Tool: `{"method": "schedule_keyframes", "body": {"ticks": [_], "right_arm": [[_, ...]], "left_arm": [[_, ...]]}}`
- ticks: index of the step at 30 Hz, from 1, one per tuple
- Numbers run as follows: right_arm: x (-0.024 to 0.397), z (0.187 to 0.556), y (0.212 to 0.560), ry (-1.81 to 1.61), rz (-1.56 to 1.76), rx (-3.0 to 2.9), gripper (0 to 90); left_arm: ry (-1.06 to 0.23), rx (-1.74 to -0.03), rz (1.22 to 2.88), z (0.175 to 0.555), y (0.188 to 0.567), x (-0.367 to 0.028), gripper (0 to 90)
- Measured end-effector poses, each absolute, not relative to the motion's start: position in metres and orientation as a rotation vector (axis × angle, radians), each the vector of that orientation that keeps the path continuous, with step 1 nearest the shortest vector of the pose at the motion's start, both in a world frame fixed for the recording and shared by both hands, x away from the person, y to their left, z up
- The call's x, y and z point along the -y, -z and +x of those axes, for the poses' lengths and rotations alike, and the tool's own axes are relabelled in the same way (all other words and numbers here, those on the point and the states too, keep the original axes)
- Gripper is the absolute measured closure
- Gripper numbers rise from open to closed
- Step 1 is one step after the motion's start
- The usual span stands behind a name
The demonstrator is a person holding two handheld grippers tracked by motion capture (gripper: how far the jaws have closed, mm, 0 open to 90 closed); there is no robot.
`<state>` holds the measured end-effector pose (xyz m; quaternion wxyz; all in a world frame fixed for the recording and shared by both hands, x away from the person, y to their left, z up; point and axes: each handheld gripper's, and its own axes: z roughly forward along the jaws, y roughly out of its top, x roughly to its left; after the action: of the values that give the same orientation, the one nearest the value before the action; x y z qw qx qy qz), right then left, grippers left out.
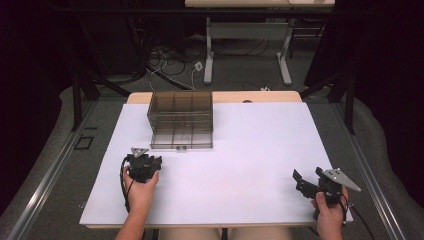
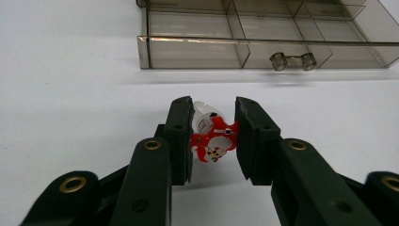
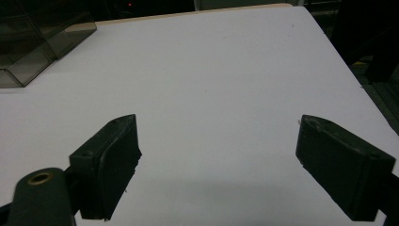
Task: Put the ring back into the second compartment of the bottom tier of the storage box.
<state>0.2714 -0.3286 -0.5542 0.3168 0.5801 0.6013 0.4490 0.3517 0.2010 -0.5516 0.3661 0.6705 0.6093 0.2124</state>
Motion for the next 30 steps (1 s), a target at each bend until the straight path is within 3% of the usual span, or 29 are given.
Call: {"method": "schedule_keyframes", "body": {"ticks": [30], "right_arm": [[0.329, 0.272, 0.555, -1.186, 1.525, -1.572, 13.8]], "left_arm": [[-0.598, -1.499, 1.695, 0.352, 0.524, -0.204, 68.3]]}}
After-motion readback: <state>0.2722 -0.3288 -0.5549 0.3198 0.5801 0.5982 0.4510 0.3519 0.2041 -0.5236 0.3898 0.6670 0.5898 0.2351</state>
